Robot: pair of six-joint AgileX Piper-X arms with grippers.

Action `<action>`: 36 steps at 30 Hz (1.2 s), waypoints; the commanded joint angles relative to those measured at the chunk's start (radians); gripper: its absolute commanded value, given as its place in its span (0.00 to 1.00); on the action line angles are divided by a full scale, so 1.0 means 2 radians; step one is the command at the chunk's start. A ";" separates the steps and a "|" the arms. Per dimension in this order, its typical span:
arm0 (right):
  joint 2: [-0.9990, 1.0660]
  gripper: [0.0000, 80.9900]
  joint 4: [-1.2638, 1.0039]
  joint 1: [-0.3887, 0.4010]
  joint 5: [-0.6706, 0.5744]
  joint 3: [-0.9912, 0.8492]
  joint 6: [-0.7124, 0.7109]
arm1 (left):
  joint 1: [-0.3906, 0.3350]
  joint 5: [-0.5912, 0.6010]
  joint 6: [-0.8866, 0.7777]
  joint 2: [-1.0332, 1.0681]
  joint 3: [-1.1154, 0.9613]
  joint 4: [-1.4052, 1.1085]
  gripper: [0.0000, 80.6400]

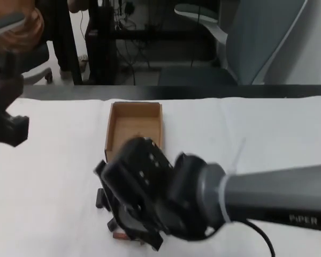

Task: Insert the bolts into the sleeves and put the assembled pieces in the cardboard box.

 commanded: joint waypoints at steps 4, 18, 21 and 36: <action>0.001 0.46 0.097 0.001 0.001 -0.038 0.053 | 0.001 -0.004 -0.014 -0.025 -0.002 -0.017 0.02; 0.001 0.63 0.238 0.011 -0.046 -0.042 0.216 | 0.001 -0.004 -0.015 -0.060 -0.002 -0.005 0.02; 0.001 0.63 0.244 0.008 -0.026 -0.042 0.233 | 0.002 -0.004 -0.014 -0.077 -0.002 -0.011 0.02; 0.048 0.63 0.182 -0.017 -0.040 -0.042 0.254 | 0.002 -0.027 0.008 -0.084 -0.001 -0.027 0.02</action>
